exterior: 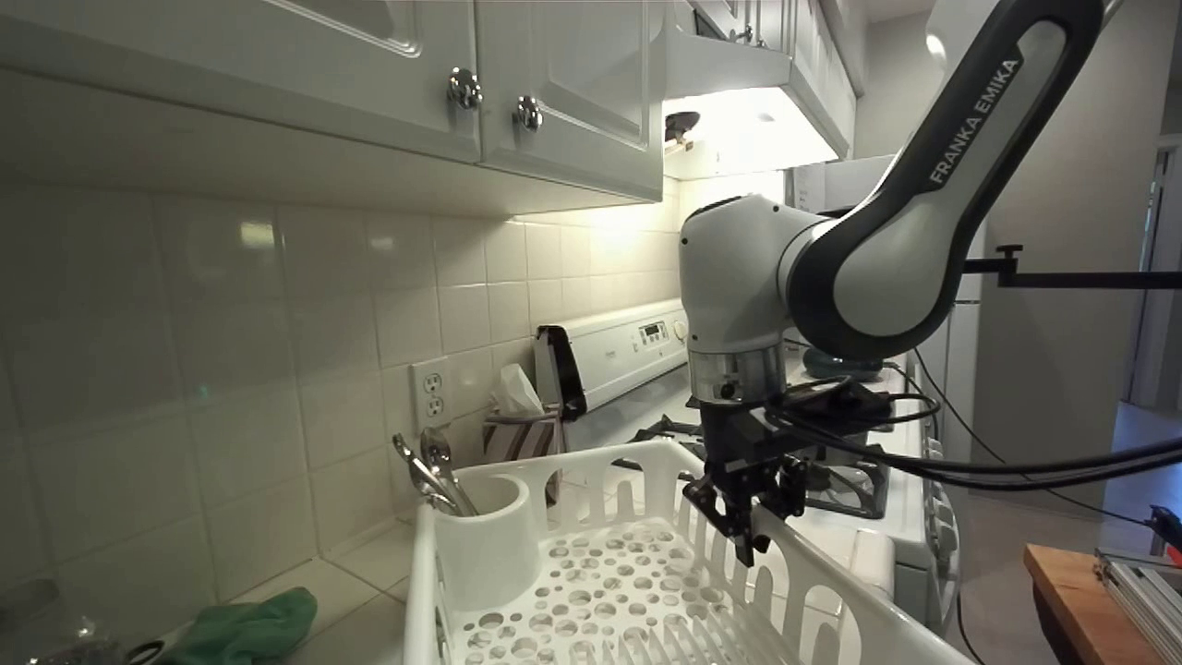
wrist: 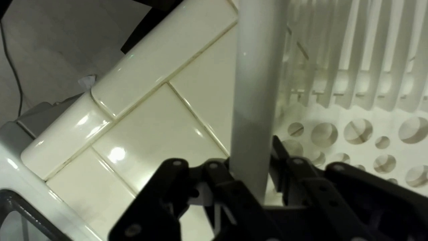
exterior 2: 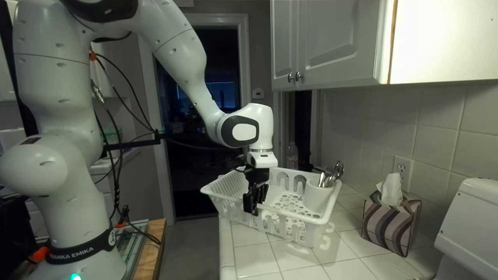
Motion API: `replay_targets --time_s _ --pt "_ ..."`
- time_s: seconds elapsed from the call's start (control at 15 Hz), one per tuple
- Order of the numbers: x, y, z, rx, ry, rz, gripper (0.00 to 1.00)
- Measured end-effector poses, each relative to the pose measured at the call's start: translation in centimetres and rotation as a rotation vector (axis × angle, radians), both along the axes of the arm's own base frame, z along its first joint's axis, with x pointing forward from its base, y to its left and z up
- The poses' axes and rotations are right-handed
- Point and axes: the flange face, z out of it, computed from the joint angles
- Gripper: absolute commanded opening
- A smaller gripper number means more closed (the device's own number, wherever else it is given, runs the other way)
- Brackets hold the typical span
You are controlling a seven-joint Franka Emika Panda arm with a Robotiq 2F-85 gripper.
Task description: Turn the white object to the left
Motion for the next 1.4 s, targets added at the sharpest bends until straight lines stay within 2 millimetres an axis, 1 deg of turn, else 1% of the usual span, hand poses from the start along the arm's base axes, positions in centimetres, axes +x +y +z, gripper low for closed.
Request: replay_targets --time_s 0.13,0.27,0.6,1.13,1.4 --pt "0.1 0.1 0.2 -0.006 -0.009 0.022 0.02" --pt "0.2 0.1 0.4 -0.019 -0.015 0.06 0.02" --pt "0.2 -0.4 0.5 -0.034 -0.003 0.223 0.02" --pt "0.3 -4.2 0.9 -0.042 0.035 0.509 0.02" --pt "0.6 -5.3 1.2 -0.066 0.032 0.618 0.02"
